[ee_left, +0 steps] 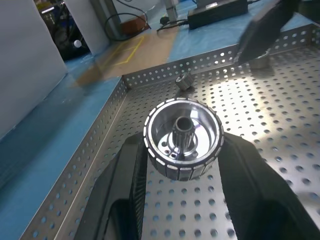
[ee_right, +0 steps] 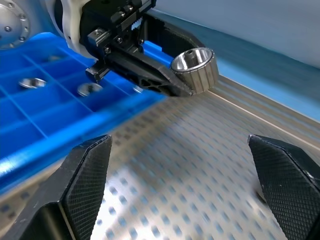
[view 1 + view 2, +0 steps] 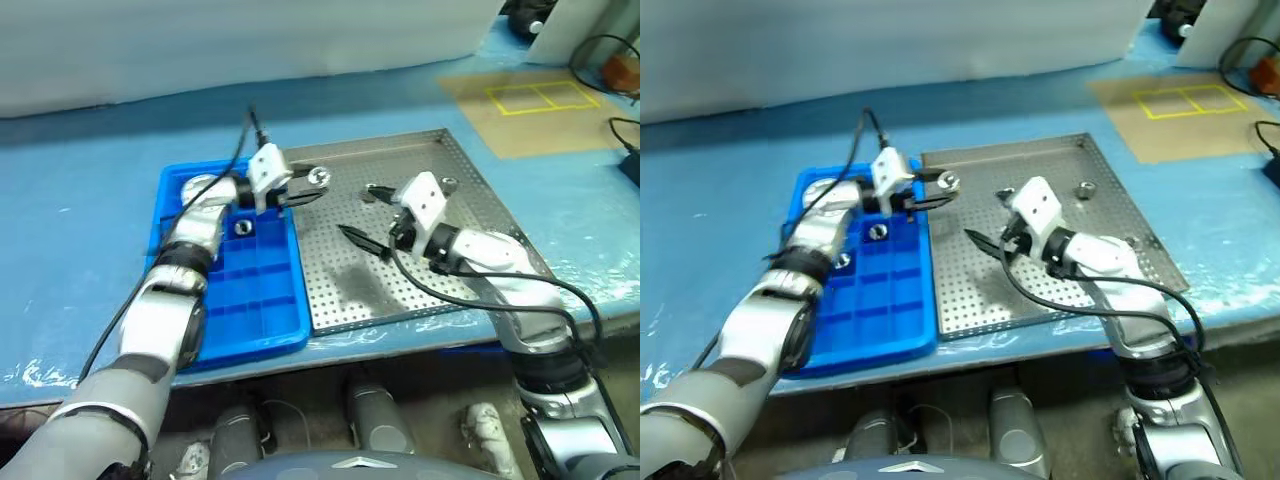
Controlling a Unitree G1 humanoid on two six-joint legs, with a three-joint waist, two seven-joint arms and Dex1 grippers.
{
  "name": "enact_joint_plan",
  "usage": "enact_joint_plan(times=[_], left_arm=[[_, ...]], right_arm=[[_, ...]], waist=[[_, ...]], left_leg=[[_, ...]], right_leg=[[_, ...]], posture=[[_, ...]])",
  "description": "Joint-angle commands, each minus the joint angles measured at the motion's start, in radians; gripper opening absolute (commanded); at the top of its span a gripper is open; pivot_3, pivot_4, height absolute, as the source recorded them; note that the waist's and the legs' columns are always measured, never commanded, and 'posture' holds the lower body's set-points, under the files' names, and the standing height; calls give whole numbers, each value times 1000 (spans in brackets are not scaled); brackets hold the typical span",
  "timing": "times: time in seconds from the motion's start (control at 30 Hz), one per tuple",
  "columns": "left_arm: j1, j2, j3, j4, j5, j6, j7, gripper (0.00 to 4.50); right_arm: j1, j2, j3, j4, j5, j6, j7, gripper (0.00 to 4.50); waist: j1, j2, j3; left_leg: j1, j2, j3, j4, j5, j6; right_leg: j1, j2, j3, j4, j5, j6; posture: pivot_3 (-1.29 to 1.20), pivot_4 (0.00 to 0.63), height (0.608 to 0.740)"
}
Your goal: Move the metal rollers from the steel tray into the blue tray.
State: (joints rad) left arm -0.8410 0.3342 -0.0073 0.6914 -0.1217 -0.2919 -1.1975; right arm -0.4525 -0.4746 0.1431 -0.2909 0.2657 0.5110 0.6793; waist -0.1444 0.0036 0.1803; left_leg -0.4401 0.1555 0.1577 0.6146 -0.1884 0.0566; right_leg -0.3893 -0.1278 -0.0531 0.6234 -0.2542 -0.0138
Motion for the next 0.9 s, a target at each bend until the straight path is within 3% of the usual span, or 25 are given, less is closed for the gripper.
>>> enact_joint_plan(times=[0.03,0.2,0.3,0.53,0.9], left_arm=[[131,59,-6,-392,-110,215,-10,1723],[298,143,20,-678,-164,398,59,1723],[383,179,43,-774,-182,457,108,1723],[528,262,62,-869,-202,496,129,1723],[780,440,77,-971,-267,557,28,1723]], right_arm=[[-73,38,41,72,-6,-88,57,4500],[-143,95,84,198,-27,-172,118,4500],[-173,122,98,262,-37,-213,144,4500],[-195,150,104,327,-48,-257,193,4500],[-190,161,107,353,-63,-271,230,4500]], waist=[[46,0,0],[165,1,1],[200,2,1],[219,1,1],[229,1,0]], left_leg=[[0,1,0,0,0,-1],[0,8,1,-2,6,-10],[2,9,4,-2,8,-14],[3,13,6,-6,13,-28],[5,34,5,-19,24,-47]], right_leg=[[-1,0,0,1,0,0],[-2,4,-3,4,-1,-2],[-2,4,-3,7,-1,-2],[-9,6,-1,16,-1,-2],[-16,28,-1,18,-5,-9]], posture=[[-60,150,740],[27,150,740],[62,150,740],[112,150,740],[136,150,740]])
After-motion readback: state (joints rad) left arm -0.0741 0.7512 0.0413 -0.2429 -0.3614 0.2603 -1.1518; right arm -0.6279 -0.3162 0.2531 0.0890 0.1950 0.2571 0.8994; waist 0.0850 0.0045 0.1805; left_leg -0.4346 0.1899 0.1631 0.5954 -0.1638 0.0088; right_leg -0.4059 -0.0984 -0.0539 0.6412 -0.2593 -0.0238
